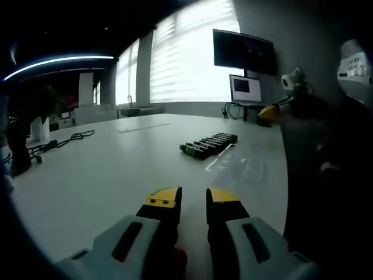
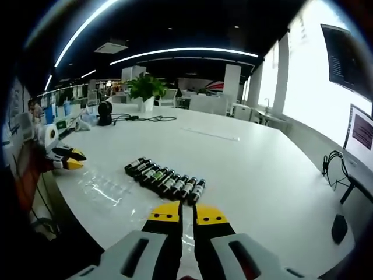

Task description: Grip medicine bottles put into box

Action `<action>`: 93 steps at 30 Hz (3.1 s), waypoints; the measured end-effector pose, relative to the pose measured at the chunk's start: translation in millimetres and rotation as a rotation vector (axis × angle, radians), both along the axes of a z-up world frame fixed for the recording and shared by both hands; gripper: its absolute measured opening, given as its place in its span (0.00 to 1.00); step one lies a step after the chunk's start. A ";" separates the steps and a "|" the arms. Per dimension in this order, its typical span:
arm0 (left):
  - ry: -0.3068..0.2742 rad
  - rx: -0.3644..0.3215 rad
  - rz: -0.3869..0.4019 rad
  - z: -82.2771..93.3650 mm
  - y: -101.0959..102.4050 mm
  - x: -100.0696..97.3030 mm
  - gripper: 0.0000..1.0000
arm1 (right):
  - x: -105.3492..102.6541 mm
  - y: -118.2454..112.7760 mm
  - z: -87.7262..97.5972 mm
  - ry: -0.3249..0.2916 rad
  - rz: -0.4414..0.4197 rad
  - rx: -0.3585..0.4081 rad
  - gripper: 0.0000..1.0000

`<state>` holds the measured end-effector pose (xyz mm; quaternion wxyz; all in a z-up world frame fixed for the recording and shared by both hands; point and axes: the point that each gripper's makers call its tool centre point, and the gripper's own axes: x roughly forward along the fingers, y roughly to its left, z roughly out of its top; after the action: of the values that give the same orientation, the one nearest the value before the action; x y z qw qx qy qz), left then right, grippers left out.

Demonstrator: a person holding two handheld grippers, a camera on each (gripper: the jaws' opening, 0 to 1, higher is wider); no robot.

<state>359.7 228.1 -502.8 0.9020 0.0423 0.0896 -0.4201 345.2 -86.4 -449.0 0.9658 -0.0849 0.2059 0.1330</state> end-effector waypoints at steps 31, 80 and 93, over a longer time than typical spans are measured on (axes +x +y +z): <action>0.012 -0.029 -0.021 -4.5 2.2 0.7 0.13 | 54.3 3.7 -22.5 0.057 0.024 -0.086 0.05; -0.004 -0.004 -0.028 -6.4 1.4 0.3 0.14 | 102.6 3.5 -80.9 0.320 -0.002 -0.167 0.08; -0.003 -0.008 -0.027 -6.2 1.6 0.9 0.14 | 102.1 0.0 -82.5 0.347 -0.041 -0.122 0.07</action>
<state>360.5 229.8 -509.0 0.8966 0.0406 0.0863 -0.4325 447.4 -86.4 -531.5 0.9113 -0.1150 0.3787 0.1131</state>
